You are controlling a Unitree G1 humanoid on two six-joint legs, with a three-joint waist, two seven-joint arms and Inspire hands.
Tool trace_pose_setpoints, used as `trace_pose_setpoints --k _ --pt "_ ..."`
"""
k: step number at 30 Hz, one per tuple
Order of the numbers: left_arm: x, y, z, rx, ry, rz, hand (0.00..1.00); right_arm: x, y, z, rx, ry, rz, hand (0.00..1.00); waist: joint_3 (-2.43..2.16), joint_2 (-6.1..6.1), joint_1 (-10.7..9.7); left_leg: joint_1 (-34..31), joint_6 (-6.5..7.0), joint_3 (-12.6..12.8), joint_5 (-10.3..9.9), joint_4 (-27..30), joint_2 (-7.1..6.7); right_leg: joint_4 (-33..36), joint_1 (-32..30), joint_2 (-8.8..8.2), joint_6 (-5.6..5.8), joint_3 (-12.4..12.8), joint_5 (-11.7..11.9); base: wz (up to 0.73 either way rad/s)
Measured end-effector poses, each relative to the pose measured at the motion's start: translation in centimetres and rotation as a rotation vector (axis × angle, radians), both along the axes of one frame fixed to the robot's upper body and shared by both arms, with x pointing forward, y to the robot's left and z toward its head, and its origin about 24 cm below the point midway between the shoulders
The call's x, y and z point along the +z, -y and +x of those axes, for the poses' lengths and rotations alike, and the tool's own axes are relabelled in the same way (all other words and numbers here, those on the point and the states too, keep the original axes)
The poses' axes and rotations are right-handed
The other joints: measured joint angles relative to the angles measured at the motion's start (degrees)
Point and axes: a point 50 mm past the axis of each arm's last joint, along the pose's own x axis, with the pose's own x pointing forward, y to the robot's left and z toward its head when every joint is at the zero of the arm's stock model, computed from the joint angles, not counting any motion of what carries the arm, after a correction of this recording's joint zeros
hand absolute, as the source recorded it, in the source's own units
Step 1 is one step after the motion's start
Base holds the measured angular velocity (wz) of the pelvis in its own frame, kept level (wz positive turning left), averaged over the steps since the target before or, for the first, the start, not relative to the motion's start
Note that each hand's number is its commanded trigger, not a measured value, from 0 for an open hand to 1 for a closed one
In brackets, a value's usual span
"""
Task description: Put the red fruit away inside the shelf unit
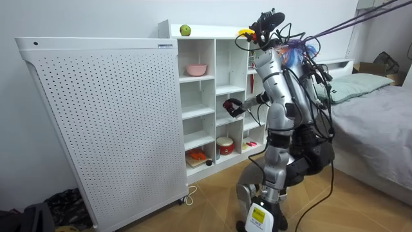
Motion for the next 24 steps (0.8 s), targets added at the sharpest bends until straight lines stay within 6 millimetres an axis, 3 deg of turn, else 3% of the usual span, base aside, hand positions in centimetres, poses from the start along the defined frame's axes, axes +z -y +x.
trace_pose_setpoints --k 17,24 --pt "0.0 -0.2 -1.7 0.003 -0.021 0.039 0.00 1.8 0.8 0.0 -0.083 -0.043 0.011 0.00 -0.26 0.42 0.0 1.7 0.15 0.3 -0.1 0.1 0.12 0.0 1.6 -0.11 0.05 0.0 0.0 0.00" --pt "-0.2 0.2 -2.0 -0.039 -0.039 0.035 0.00 2.0 1.7 -0.3 -0.118 -0.029 0.030 0.00 -0.27 0.80 0.1 4.0 0.10 1.0 -0.1 -1.1 -0.03 -0.1 3.2 -1.01 0.46 0.5 -0.5 0.00"
